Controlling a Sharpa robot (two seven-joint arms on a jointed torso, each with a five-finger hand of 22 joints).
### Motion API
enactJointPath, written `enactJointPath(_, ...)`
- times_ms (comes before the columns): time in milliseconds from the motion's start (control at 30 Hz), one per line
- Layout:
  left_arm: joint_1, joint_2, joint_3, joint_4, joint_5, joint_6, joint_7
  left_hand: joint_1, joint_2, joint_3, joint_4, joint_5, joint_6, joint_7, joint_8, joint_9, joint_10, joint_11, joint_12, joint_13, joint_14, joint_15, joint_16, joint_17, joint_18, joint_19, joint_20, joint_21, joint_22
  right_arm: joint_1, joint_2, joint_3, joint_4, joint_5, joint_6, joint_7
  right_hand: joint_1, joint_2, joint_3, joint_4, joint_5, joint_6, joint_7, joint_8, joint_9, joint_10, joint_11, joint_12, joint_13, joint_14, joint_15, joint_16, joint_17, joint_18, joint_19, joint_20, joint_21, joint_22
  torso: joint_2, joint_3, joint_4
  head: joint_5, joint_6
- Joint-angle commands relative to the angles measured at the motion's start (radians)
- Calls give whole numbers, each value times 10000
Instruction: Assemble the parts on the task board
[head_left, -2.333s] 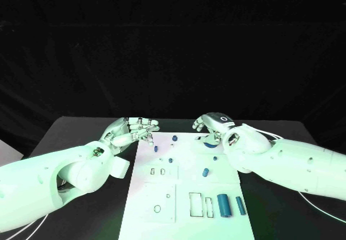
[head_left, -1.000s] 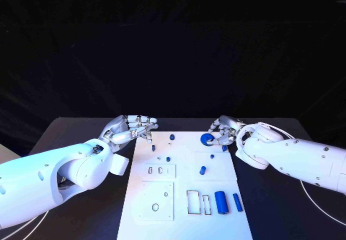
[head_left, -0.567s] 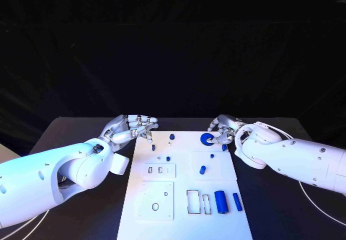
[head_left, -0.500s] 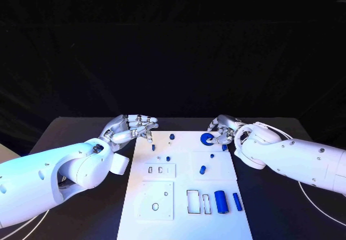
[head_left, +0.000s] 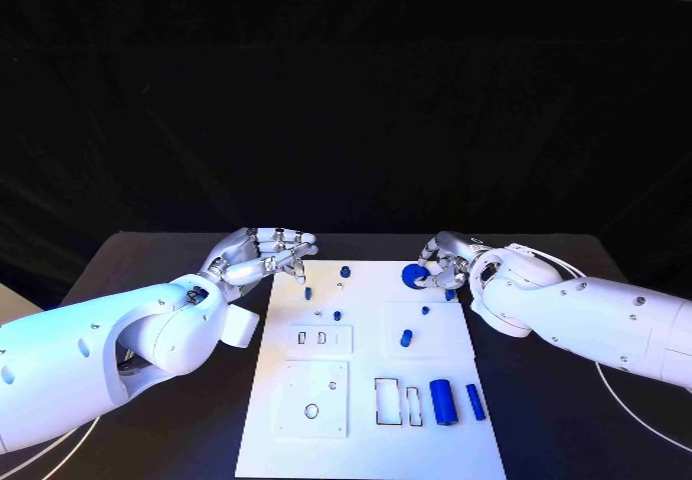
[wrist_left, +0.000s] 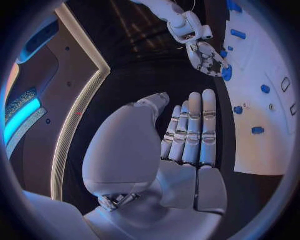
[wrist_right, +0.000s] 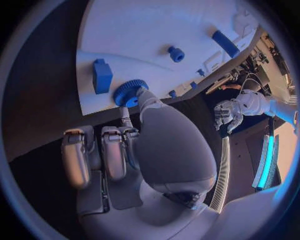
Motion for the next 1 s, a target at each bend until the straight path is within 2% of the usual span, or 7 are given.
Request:
enactJointPath(33, 8, 9, 8, 22, 8, 189, 68, 10, 49, 50, 15, -44, -15, 8, -23, 17, -13, -31, 43, 15, -86, 11, 40, 17, 140, -46, 3, 46, 10, -40, 46, -23, -33, -124, 361, -89, -4, 93, 62, 4, -10, 60, -10, 72, 4, 1021, -15, 37, 2629, 988, 27, 35, 2372, -102, 1026, 63, 55, 2597, 3, 8, -8, 15, 4)
enactJointPath(233, 8, 7, 8, 26, 8, 194, 57, 10, 49, 50, 15, -44, -15, 8, -23, 17, -13, -31, 43, 15, -86, 11, 40, 17, 140, -46, 3, 46, 10, -50, 100, -27, 1, -40, 287, -26, -67, 250, 223, 26, 30, 256, -39, 134, -13, 1021, -35, 37, 2629, 988, -14, 37, 2375, -109, 1042, 38, 77, 2624, 6, 13, -15, 18, -5)
enactJointPath(467, 8, 9, 8, 18, 8, 205, 49, 10, 49, 50, 15, -44, -15, 8, -23, 17, -13, -31, 43, 15, -86, 11, 40, 17, 140, -46, 3, 46, 10, -53, 103, -29, 58, -49, 159, -7, -102, 272, 277, 21, 61, 321, -55, 140, -30, 1021, -48, 37, 2629, 990, -34, 40, 2387, -112, 1047, 22, 84, 2633, 3, 6, 2, 23, -18)
enactJointPath(700, 8, 11, 8, -3, 8, 209, 45, 10, 49, 50, 15, -44, -15, 8, -23, 17, -13, -31, 43, 15, -86, 11, 40, 17, 140, -46, 3, 46, 10, -54, 73, -30, 200, -186, -546, 161, -48, 493, 976, -40, 869, 646, -143, 90, -173, 1021, -134, 37, 2629, 992, -132, 44, 2397, -112, 1047, -73, 84, 2633, 3, 18, -7, 45, 0)
enactJointPath(733, 8, 12, 8, -5, 8, 210, 45, 10, 49, 50, 15, -44, -15, 8, -23, 17, -13, -31, 43, 15, -86, 11, 40, 17, 140, -46, 3, 46, 10, -54, 69, -30, 227, -262, -626, 163, -16, 498, 1076, -68, 889, 683, -158, 88, -185, 1021, -148, 37, 2629, 992, -143, 44, 2397, -112, 1047, -82, 84, 2633, 3, 18, -7, 45, 0)
enactJointPath(767, 8, 12, 8, -6, 8, 210, 45, 10, 49, 50, 15, -44, -15, 8, -23, 17, -13, -31, 43, 15, -86, 11, 40, 17, 140, -46, 3, 46, 10, -54, 64, -30, 272, -387, -735, 163, 74, 521, 1418, -133, 529, 787, -201, 82, -215, 1021, -189, 37, 2629, 991, -181, 42, 2390, -112, 1047, -114, 84, 2633, 2, 15, -7, 45, 0)
enactJointPath(1000, 8, 11, 8, -22, 8, 216, 32, 10, 49, 50, 15, -44, -15, 8, -23, 17, -13, -31, 43, 15, -86, 11, 40, 17, 140, -46, 3, 46, 10, -38, -68, -25, 853, -1107, -1330, 141, -18, 367, 1949, -224, 610, 950, -242, 52, -261, 1021, -231, 37, 2629, 997, -218, 50, 2418, -112, 1047, -156, 84, 2633, -3, 17, -10, 66, 16)
